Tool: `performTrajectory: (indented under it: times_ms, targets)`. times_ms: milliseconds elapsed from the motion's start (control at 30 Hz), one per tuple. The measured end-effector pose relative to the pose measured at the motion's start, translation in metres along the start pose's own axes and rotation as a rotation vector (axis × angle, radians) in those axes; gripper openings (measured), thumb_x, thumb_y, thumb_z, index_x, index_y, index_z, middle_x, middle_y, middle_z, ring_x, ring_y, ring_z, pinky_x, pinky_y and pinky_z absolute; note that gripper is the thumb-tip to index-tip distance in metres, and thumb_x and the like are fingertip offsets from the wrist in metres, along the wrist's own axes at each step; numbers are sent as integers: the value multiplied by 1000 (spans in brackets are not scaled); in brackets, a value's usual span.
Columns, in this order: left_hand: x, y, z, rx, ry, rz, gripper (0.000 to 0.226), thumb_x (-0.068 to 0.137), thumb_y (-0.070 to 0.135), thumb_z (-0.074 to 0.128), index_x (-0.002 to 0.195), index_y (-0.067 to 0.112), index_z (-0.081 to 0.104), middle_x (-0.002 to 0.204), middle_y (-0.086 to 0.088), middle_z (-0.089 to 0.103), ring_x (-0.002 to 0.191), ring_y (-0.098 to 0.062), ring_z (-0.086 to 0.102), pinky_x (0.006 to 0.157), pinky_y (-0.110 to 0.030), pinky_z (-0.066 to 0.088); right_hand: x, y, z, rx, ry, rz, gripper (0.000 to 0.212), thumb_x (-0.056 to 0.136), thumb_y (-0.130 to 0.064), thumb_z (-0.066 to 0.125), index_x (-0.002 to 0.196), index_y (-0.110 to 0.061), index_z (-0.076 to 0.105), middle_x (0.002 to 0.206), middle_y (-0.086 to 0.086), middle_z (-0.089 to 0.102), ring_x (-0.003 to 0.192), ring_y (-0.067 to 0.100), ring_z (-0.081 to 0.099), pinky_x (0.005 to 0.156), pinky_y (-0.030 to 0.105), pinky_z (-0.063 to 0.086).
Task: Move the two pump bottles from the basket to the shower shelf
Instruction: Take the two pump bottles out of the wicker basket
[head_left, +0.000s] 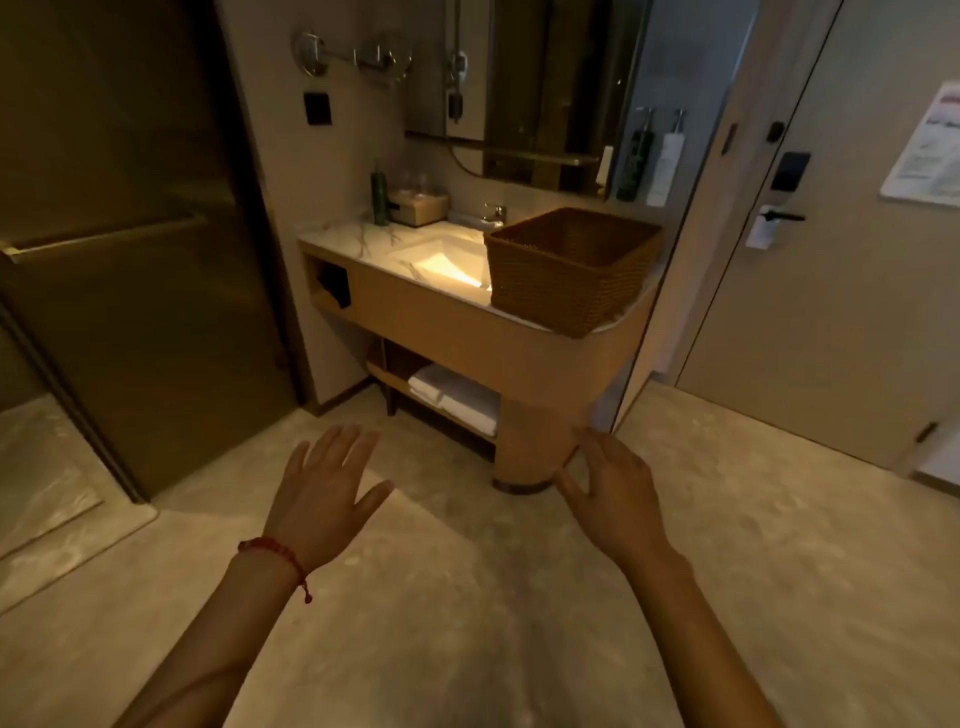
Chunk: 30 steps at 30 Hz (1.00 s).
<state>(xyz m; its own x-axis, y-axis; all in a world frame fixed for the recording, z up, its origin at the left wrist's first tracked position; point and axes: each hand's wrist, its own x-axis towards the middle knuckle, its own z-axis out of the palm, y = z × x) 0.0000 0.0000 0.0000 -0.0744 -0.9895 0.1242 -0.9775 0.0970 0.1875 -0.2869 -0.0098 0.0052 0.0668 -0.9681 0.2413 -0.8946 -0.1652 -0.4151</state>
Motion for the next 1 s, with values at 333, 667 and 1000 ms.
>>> performTrajectory:
  times_ms: [333, 667, 1000]
  targets:
    - [4, 38, 49, -59, -54, 12, 65, 88, 49, 37, 142, 22, 12, 154, -6, 16, 142, -21, 8, 116, -43, 9, -21, 45, 25, 52, -13, 120, 58, 87, -48, 49, 136, -20, 36, 142, 7, 44, 131, 23, 38, 109, 42, 32]
    - [90, 31, 92, -108, -87, 86, 106, 59, 78, -21, 141, 21, 17, 152, -6, 22, 141, -21, 12, 114, -40, 9, 37, 66, 59, 48, -31, 214, 58, 85, -46, 53, 134, -18, 40, 142, 9, 45, 131, 23, 39, 109, 44, 32]
    - [281, -14, 98, -125, -129, 191, 63, 87, 49, 39, 139, 18, 24, 150, -11, 29, 139, -26, 19, 114, -45, 14, 198, 58, 101, 57, 43, 356, 57, 87, -47, 49, 136, -22, 36, 146, 5, 39, 136, 20, 31, 111, 38, 20]
